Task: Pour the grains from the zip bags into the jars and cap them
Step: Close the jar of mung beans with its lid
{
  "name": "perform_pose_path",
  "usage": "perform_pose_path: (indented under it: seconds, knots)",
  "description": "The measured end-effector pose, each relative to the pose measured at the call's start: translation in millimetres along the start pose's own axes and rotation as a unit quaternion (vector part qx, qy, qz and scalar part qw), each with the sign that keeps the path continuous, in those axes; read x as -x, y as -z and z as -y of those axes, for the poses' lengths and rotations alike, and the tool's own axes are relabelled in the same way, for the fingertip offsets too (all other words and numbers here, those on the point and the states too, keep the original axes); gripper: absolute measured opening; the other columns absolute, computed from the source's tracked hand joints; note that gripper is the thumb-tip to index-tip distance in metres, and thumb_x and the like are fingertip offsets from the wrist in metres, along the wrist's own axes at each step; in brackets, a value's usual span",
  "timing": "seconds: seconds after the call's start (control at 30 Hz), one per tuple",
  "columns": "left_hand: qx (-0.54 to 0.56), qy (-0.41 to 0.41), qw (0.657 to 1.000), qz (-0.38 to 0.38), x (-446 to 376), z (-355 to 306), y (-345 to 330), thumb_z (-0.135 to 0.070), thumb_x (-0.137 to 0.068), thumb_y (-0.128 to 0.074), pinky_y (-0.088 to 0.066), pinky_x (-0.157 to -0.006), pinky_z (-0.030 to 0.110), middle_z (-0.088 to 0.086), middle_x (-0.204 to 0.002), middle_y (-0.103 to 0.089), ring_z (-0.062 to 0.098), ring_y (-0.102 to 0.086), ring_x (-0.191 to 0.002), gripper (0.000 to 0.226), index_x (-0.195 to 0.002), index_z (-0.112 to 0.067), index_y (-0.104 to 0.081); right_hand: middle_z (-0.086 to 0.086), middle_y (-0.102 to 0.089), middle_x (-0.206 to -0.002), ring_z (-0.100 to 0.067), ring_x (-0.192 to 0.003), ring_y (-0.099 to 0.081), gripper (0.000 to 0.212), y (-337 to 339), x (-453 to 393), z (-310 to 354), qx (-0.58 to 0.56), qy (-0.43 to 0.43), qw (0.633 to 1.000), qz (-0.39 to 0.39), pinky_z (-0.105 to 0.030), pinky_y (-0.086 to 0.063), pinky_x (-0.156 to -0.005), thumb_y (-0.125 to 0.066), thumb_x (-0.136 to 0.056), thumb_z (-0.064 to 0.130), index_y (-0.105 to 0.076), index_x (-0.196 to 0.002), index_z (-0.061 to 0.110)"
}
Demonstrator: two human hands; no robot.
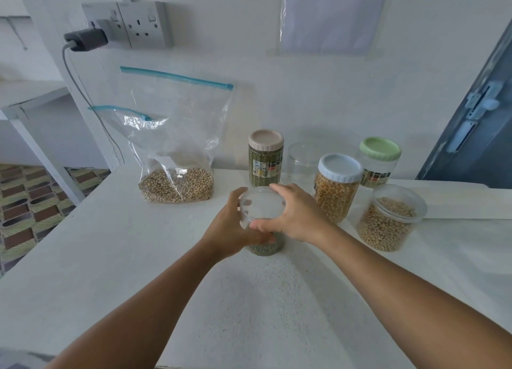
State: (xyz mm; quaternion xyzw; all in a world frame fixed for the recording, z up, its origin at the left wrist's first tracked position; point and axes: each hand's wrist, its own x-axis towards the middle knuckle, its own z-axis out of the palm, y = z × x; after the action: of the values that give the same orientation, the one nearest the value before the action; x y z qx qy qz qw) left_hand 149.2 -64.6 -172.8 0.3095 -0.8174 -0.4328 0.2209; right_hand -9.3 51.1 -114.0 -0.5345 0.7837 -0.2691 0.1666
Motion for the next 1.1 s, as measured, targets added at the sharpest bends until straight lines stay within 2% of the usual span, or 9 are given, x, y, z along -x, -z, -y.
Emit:
perform_pose_path:
  seconds: [0.1, 0.27, 0.43, 0.53, 0.63, 0.73, 0.87, 0.97, 1.1]
  knots:
    - [-0.048, -0.041, 0.997, -0.045, 7, -5, 1, -0.05, -0.064, -0.097, -0.047, -0.107, 0.033, -0.011, -0.153, -0.041, 0.009, -0.049, -0.132, 0.126, -0.161, -0.041, -0.017, 0.003, -0.038, -0.158, -0.018, -0.144, -0.041, 0.122, 1, 0, 4, 0.028, -0.021, 0.999, -0.016, -0.04, -0.041, -0.112, -0.077, -0.066, 0.08, -0.029, -0.162, 0.023]
    - [-0.127, -0.093, 0.986, -0.049, 5, -9, 1, -0.048, -0.072, -0.092, -0.055, -0.104, 0.041, -0.009, -0.147, -0.049, 0.012, -0.056, -0.122, 0.097, -0.155, -0.036, -0.043, 0.0, -0.034, -0.161, -0.021, -0.148, -0.036, 0.118, 1, -1, 8, 0.045, -0.019, 0.999, -0.007, -0.04, -0.039, -0.111, -0.072, -0.074, 0.079, -0.022, -0.164, 0.022]
    - [-0.15, -0.087, 0.984, -0.03, -3, -16, 8, -0.053, -0.068, -0.092, -0.056, -0.102, 0.037, -0.007, -0.146, -0.053, 0.013, -0.059, -0.117, 0.097, -0.152, -0.032, -0.049, -0.001, -0.024, -0.168, -0.023, -0.153, -0.028, 0.115, 10, -3, 6, 0.081, -0.022, 0.996, 0.03, -0.044, -0.034, -0.119, -0.06, -0.079, 0.084, -0.017, -0.165, 0.021]
    - [-0.162, -0.073, 0.984, -0.017, -17, -23, 11, -0.05, -0.065, -0.095, -0.055, -0.103, 0.04, -0.005, -0.148, -0.053, 0.015, -0.06, -0.117, 0.099, -0.152, -0.032, -0.049, -0.006, -0.042, -0.154, -0.025, -0.142, -0.041, 0.091, 31, -2, 3, 0.155, 0.031, 0.984, -0.08, -0.043, -0.043, -0.111, -0.051, -0.09, 0.078, -0.037, -0.158, 0.02]
    - [-0.189, -0.049, 0.981, -0.011, -33, -31, 12, -0.045, -0.067, -0.096, -0.054, -0.101, 0.04, -0.001, -0.149, -0.052, 0.02, -0.06, -0.117, 0.098, -0.152, -0.032, -0.048, -0.009, -0.05, -0.14, -0.029, -0.128, -0.046, 0.07, 65, -5, -7, 0.247, 0.043, 0.948, -0.194, -0.043, -0.046, -0.099, -0.05, -0.096, 0.069, -0.055, -0.144, 0.019]
    - [-0.212, -0.034, 0.977, -0.009, -45, -37, 12, -0.046, -0.067, -0.095, -0.053, -0.097, 0.04, 0.001, -0.148, -0.053, 0.022, -0.061, -0.114, 0.098, -0.152, -0.033, -0.047, -0.014, -0.041, -0.147, -0.038, -0.131, -0.04, 0.07, 85, -10, -31, 0.304, -0.068, 0.935, -0.173, -0.048, -0.041, -0.103, -0.052, -0.093, 0.071, -0.049, -0.147, 0.025]
    - [-0.228, -0.027, 0.973, -0.004, -49, -37, 13, -0.048, -0.068, -0.094, -0.053, -0.097, 0.041, 0.003, -0.148, -0.054, 0.024, -0.061, -0.113, 0.097, -0.152, -0.034, -0.046, -0.015, -0.026, -0.154, -0.042, -0.135, -0.042, 0.081, 81, -7, -60, 0.196, -0.129, 0.968, -0.092, -0.046, -0.045, -0.103, -0.059, -0.092, 0.069, -0.024, -0.16, 0.041]
    - [-0.238, -0.025, 0.971, -0.003, -52, -39, 14, -0.046, -0.069, -0.094, -0.05, -0.097, 0.038, 0.006, -0.147, -0.053, 0.025, -0.058, -0.114, 0.096, -0.152, -0.031, -0.046, -0.013, -0.028, -0.151, -0.037, -0.134, -0.047, 0.085, 81, -3, -66, 0.132, -0.101, 0.979, -0.121, -0.039, -0.046, -0.101, -0.067, -0.09, 0.065, -0.026, -0.161, 0.041]
    - [-0.274, 0.0, 0.962, 0.011, -55, -46, 13, -0.046, -0.071, -0.093, -0.04, -0.112, 0.047, 0.01, -0.16, -0.033, 0.034, -0.041, -0.142, 0.112, -0.16, -0.03, -0.028, -0.008, -0.034, -0.145, -0.032, -0.129, -0.05, 0.09, 80, -3, -67, 0.122, -0.081, 0.983, -0.114, -0.039, -0.046, -0.1, -0.068, -0.084, 0.073, -0.028, -0.16, 0.044]
